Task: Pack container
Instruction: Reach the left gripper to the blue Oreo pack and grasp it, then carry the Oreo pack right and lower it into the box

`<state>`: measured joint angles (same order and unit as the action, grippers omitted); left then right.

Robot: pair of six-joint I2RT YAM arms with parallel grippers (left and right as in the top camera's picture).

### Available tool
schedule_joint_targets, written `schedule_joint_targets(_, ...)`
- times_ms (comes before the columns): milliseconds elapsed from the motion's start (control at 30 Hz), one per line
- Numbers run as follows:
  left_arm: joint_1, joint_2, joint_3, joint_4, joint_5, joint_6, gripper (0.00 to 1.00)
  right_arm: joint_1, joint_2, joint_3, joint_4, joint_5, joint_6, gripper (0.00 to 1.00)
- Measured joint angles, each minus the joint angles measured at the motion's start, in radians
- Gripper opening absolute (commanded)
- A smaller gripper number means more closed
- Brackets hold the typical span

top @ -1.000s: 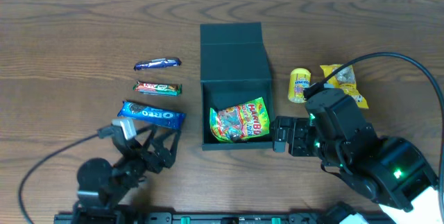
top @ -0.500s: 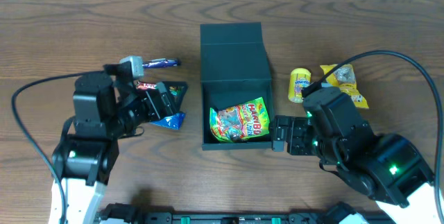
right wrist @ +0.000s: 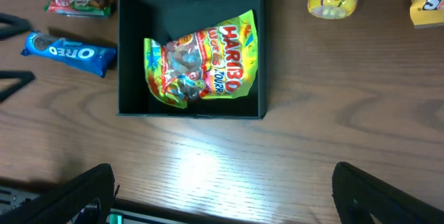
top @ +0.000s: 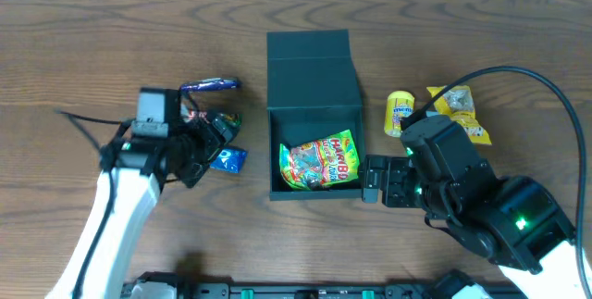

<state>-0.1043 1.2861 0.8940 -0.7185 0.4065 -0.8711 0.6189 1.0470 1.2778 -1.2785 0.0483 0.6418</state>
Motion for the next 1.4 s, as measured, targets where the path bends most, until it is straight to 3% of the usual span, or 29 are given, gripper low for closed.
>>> schedule_joint_targets(267,0.000,0.164,0.000,-0.002,-0.074,-0.071,0.96,0.000,0.000,-0.024,0.000,-0.001,0.000,0.99)
schedule_joint_targets(833,0.000,0.305,0.000,0.051,-0.149,-0.175,1.00,0.000,0.040,-0.030,-0.011,-0.001,0.000,0.99)
schedule_joint_targets(867,0.000,0.316,0.000,0.058,-0.151,-0.177,0.94,0.000,0.040,-0.030,-0.013,-0.001,0.000,0.99)
schedule_joint_targets(1133,0.000,0.383,0.000,0.079,-0.152,-0.189,0.87,0.000,0.040,-0.030,-0.019,-0.001,0.000,0.99)
schedule_joint_targets(1400,0.000,0.389,0.000,0.094,-0.156,-0.200,0.60,0.000,0.040,-0.030,-0.020,-0.001,0.000,0.99)
